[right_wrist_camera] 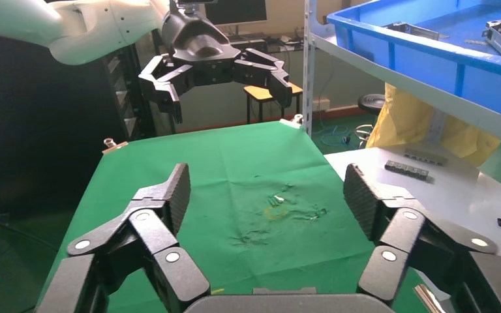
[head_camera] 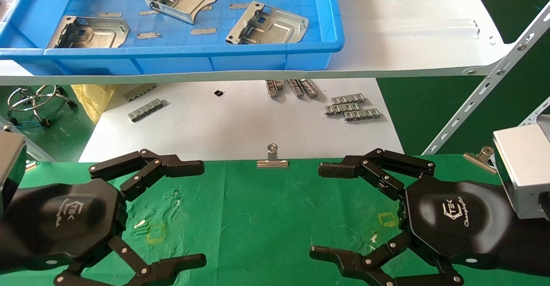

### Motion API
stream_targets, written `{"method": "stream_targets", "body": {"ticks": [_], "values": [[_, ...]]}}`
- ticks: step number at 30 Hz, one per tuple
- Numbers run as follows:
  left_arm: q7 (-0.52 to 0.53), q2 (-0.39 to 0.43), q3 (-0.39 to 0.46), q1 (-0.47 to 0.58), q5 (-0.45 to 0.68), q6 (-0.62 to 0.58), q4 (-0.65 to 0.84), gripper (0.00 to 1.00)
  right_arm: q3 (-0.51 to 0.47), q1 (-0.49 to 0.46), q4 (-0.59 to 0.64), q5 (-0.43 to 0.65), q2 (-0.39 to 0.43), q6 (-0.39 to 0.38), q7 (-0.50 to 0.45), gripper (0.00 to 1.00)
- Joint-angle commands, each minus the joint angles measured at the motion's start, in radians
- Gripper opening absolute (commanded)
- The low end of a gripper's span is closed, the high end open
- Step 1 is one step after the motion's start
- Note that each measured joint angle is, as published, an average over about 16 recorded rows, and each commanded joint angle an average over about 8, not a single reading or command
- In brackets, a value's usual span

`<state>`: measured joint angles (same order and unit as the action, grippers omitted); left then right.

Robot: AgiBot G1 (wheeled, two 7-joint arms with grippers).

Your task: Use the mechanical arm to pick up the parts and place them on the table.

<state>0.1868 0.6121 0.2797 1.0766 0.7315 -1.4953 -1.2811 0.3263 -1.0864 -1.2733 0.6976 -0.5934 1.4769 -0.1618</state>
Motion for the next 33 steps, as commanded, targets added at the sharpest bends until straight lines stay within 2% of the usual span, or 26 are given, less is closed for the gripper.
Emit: {"method": "stream_targets", "body": {"ticks": [1, 24, 28, 33], "values": [[0.000, 0.000, 0.000, 0.000, 0.000, 0.000, 0.000, 1.00, 0.000, 0.000, 0.000, 0.000, 0.000, 0.000, 0.000, 0.00], [0.001, 0.001, -0.001, 0.008, -0.001, -0.002, -0.004, 1.00, 0.000, 0.000, 0.000, 0.000, 0.000, 0.000, 0.000, 0.00], [0.014, 0.012, 0.004, 0.077, 0.016, -0.006, -0.006, 1.00, 0.000, 0.000, 0.000, 0.000, 0.000, 0.000, 0.000, 0.00], [0.036, 0.056, 0.031, 0.272, 0.092, -0.021, 0.050, 1.00, 0.000, 0.000, 0.000, 0.000, 0.000, 0.000, 0.000, 0.00]]}}
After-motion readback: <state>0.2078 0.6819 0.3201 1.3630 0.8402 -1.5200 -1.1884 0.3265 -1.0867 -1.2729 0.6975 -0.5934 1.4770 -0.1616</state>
